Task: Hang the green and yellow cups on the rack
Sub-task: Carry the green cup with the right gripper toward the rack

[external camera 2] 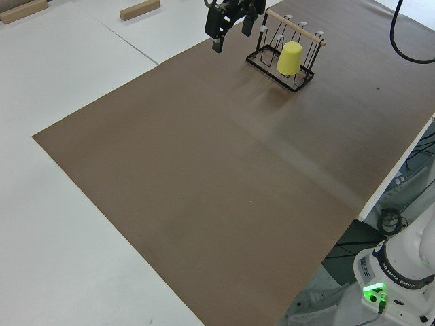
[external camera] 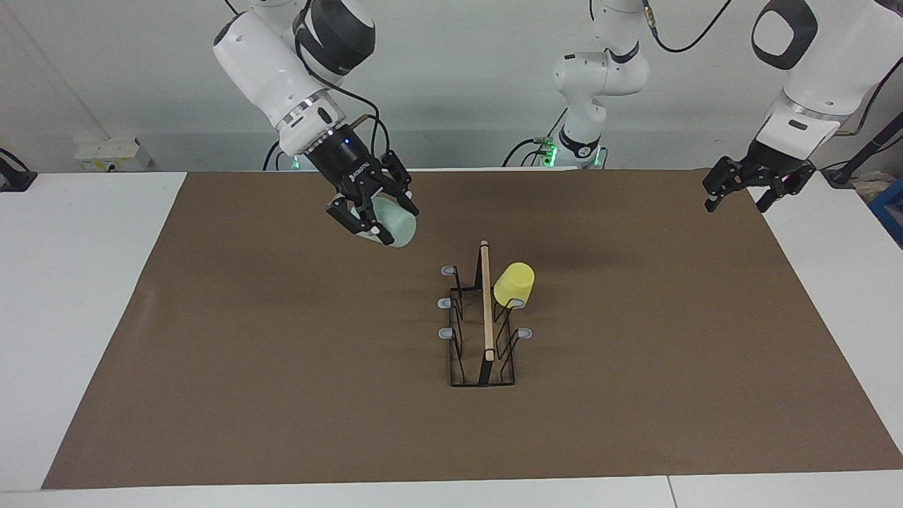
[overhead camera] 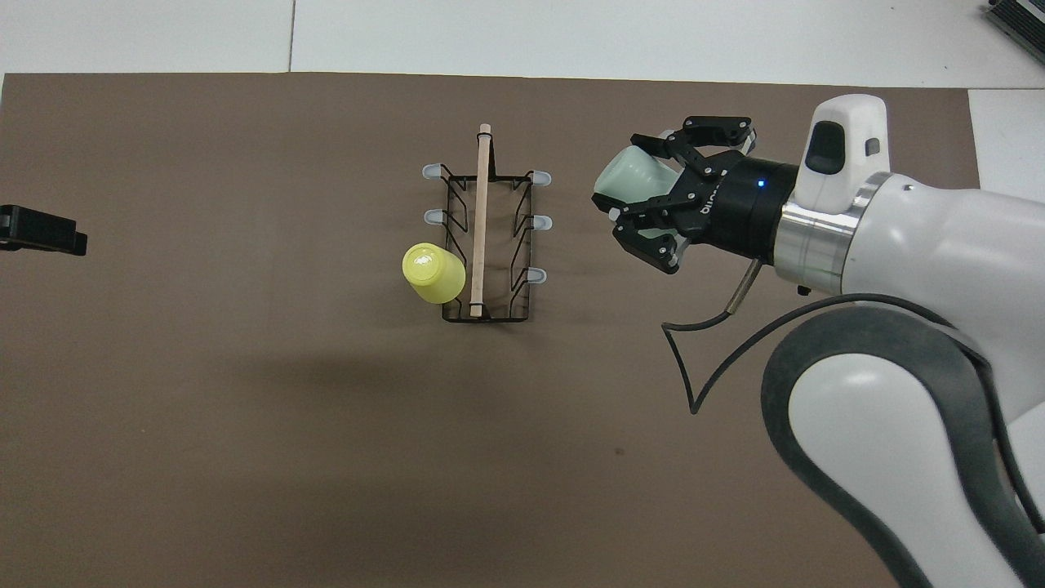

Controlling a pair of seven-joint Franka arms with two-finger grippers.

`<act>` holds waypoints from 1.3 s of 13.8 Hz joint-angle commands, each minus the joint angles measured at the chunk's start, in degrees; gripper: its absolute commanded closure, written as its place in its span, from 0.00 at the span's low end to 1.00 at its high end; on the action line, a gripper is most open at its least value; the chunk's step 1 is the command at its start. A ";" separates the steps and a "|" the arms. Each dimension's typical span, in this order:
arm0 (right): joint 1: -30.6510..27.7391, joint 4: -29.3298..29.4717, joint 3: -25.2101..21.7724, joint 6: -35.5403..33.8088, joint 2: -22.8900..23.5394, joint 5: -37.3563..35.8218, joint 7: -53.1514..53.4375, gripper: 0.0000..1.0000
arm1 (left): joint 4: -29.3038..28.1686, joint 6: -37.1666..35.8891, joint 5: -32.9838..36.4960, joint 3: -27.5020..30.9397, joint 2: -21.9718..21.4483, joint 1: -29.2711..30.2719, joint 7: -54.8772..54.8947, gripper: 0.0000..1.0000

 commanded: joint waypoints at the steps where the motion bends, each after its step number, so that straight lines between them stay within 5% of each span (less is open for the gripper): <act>1: -0.54 -1.02 0.12 1.63 -1.23 14.04 -10.81 1.00 | 0.22 -2.38 -1.11 -0.27 -0.15 0.18 2.13 0.00; 18: -1.51 -4.89 0.03 -3.20 -3.25 52.37 -30.69 1.00 | -0.40 -1.77 0.12 -0.71 -0.34 0.00 -0.33 0.00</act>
